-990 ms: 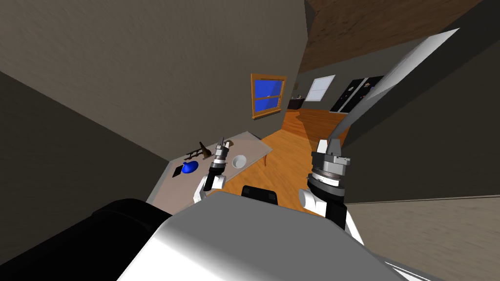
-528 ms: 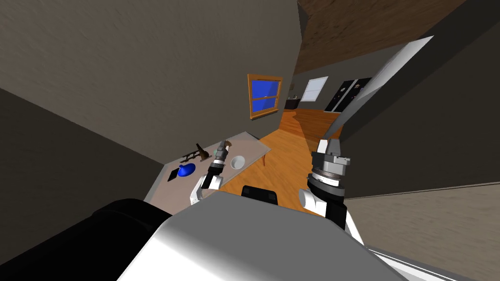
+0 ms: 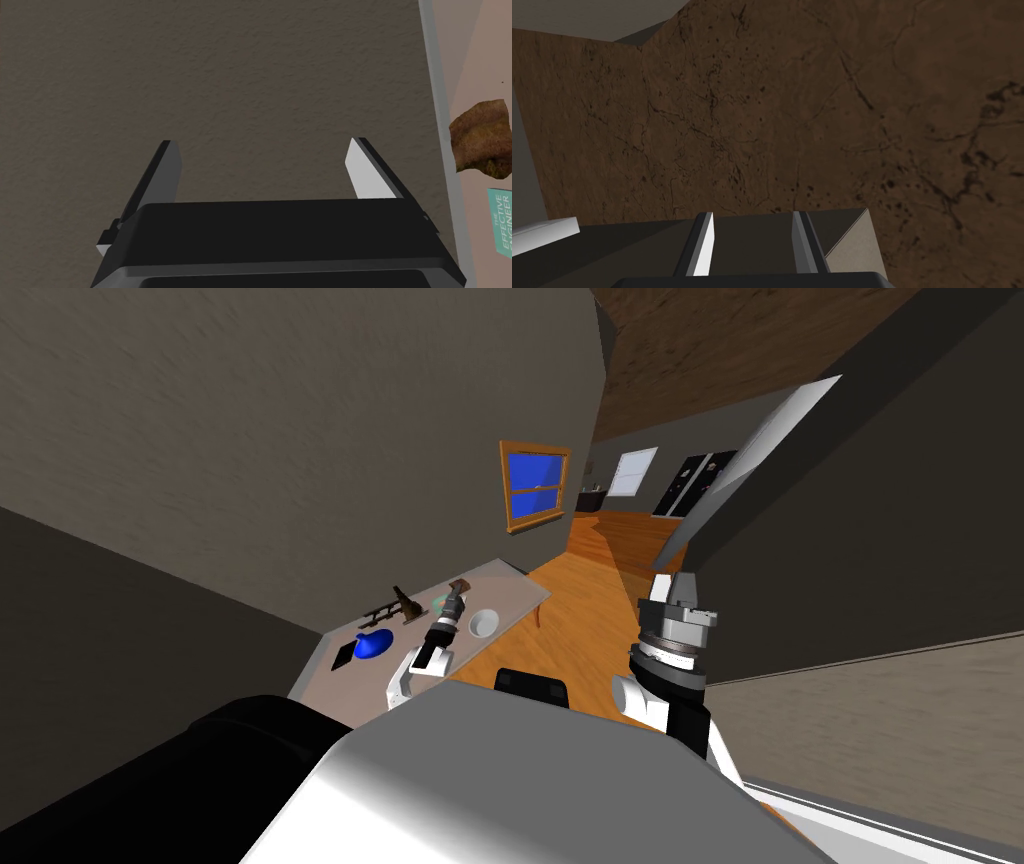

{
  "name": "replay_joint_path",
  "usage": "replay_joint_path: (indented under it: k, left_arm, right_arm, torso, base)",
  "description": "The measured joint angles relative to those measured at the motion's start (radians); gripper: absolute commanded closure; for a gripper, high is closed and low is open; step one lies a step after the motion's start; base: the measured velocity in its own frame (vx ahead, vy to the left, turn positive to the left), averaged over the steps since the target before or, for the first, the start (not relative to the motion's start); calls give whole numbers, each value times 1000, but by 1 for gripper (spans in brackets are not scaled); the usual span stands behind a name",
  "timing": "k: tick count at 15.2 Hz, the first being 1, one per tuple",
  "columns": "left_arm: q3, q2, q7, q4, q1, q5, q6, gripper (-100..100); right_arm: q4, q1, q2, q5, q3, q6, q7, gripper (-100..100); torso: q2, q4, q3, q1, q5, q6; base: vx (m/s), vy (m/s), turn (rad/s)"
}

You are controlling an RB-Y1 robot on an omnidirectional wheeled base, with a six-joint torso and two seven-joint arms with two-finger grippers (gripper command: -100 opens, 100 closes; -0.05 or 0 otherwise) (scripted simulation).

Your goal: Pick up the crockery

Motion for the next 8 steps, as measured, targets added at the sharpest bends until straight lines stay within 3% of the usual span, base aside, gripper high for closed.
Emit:
replay_joint_path:
  k: [8]
  left_arm:
    - [35,14,-7,96,-4,39,153,-100]
  right_arm:
    - [0,0,0,0,0,0,0,0]
  torso:
    - [0,0,0,0,0,0]
  base:
    - [12,5,-85]
